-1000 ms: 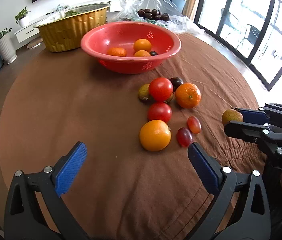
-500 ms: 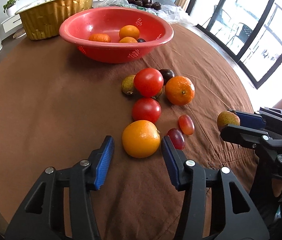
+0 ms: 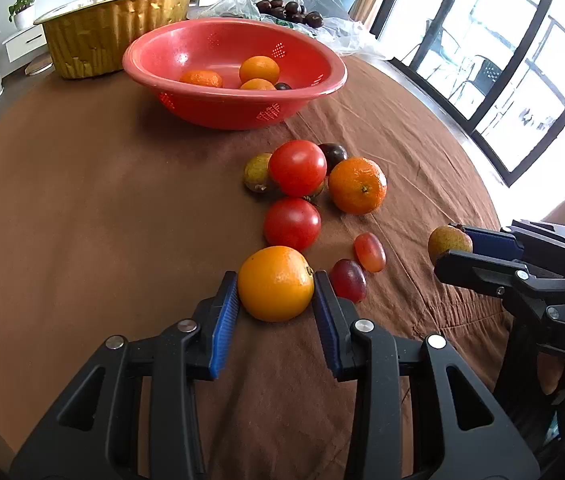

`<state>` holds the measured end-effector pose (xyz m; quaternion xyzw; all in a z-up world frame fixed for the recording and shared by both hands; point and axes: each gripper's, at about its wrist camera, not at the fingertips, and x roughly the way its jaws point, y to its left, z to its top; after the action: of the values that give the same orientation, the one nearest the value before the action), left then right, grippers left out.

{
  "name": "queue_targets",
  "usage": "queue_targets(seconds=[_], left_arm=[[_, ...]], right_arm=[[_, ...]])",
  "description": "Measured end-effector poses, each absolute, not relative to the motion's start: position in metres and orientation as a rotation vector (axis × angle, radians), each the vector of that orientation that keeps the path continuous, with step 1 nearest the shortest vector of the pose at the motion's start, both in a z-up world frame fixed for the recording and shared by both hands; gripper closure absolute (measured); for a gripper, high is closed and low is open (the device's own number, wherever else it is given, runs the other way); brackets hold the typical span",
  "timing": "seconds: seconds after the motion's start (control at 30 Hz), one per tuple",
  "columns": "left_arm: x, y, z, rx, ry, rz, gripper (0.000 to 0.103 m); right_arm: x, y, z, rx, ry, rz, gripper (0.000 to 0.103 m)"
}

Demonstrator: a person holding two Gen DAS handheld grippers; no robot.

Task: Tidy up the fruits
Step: 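Carry the pear and orange to the red bowl and lower them in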

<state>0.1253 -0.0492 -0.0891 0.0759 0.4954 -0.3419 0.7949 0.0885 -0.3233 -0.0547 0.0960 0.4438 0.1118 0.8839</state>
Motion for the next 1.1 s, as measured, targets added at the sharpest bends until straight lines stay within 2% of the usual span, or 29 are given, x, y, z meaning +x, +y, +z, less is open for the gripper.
queue_targets(seconds=[0.37,0.73,1.1], left_arm=[[0.131,-0.028,-0.056,0.127,0.999,-0.720,0.069],[0.198,-0.038,-0.002,0.139,0.902,-0.696,0.069],[0.260,-0.093,-0.016,0.203,0.928,-0.701,0.069]], right_arm=[[0.098,-0.331,-0.046,0.207,0.908,0.223,0.074],[0.151,-0.363,-0.008,0.233,0.837,0.189,0.074],[0.228,-0.363,-0.002,0.192,0.851,0.192,0.074]])
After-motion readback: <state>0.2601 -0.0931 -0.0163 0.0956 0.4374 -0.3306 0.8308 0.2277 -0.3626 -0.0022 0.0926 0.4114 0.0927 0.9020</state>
